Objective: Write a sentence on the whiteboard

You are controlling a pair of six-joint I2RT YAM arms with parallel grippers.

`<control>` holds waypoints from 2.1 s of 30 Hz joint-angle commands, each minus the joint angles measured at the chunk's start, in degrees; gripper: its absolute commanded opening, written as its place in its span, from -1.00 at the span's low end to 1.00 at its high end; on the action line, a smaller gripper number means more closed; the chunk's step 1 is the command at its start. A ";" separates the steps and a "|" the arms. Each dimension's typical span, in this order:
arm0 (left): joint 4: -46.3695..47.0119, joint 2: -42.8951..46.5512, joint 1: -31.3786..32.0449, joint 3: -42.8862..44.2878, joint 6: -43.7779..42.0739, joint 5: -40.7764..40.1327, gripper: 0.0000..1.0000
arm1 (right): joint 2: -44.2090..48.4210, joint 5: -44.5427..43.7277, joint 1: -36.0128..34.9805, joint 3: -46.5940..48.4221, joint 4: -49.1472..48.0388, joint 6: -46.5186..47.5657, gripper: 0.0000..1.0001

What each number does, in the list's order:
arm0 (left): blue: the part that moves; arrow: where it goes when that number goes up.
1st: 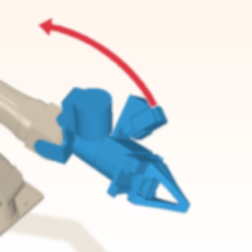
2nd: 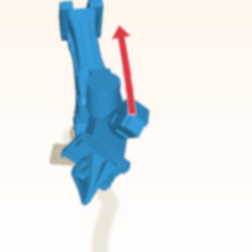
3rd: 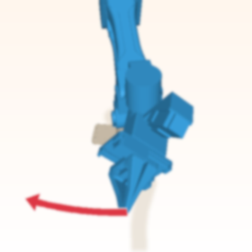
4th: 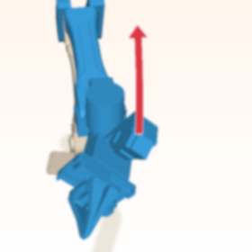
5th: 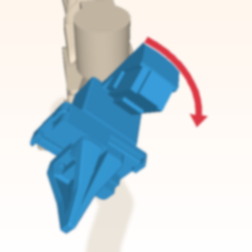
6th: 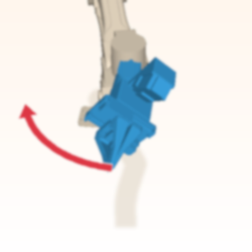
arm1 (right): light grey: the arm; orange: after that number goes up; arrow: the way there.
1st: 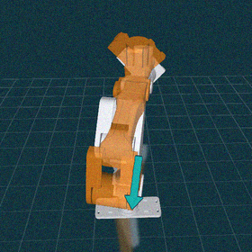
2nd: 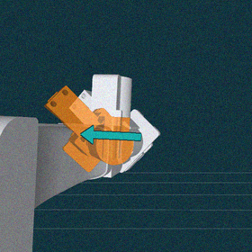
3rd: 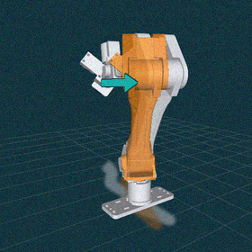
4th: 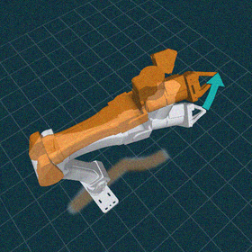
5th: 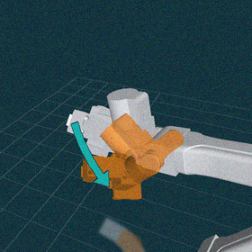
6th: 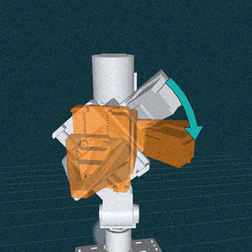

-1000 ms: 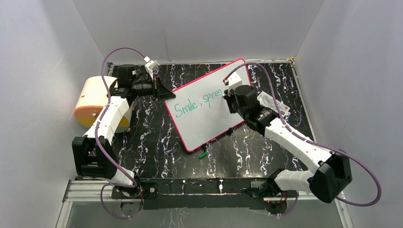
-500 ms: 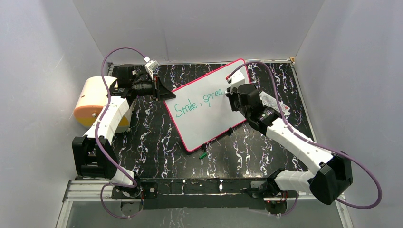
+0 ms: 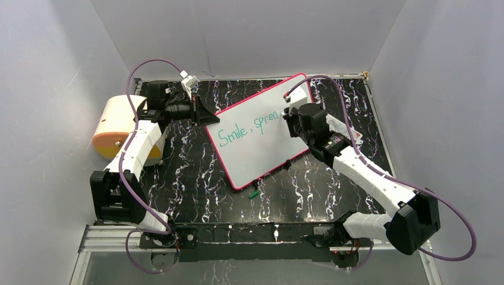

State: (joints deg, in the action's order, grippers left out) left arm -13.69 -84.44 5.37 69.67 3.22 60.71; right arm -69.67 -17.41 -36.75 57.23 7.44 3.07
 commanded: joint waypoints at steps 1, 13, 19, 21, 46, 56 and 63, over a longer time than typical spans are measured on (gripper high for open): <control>-3.58 -1.51 0.61 -1.85 -1.97 -2.20 -1.00 | -0.16 0.68 0.37 3.14 -3.98 0.51 -1.00; -3.56 -1.59 0.61 -1.85 -1.92 -2.09 -1.00 | -0.85 2.11 0.62 3.83 -4.42 0.84 -1.00; -3.54 -1.60 0.61 -1.83 -1.93 -2.13 -1.00 | -0.29 3.38 0.63 3.68 -4.23 0.79 -1.00; -3.57 -1.60 0.61 -1.82 -1.95 -2.10 -1.00 | -0.29 3.89 0.61 3.76 -3.94 0.83 -1.00; -3.62 -1.69 0.61 -1.84 -1.82 -2.10 -1.00 | 0.35 5.09 0.63 2.22 1.57 0.84 -1.00; -3.58 -1.69 0.61 -1.81 -1.82 -2.01 -1.00 | -0.07 2.21 0.63 1.72 1.09 1.15 -1.00; -3.55 -1.69 0.61 -1.76 -1.84 -1.96 -1.00 | -0.62 1.78 0.85 1.90 -0.15 1.23 -1.00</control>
State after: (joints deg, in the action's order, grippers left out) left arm -13.54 -84.60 5.30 69.67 3.49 60.84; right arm -70.46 -14.26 -36.34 57.98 9.50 3.49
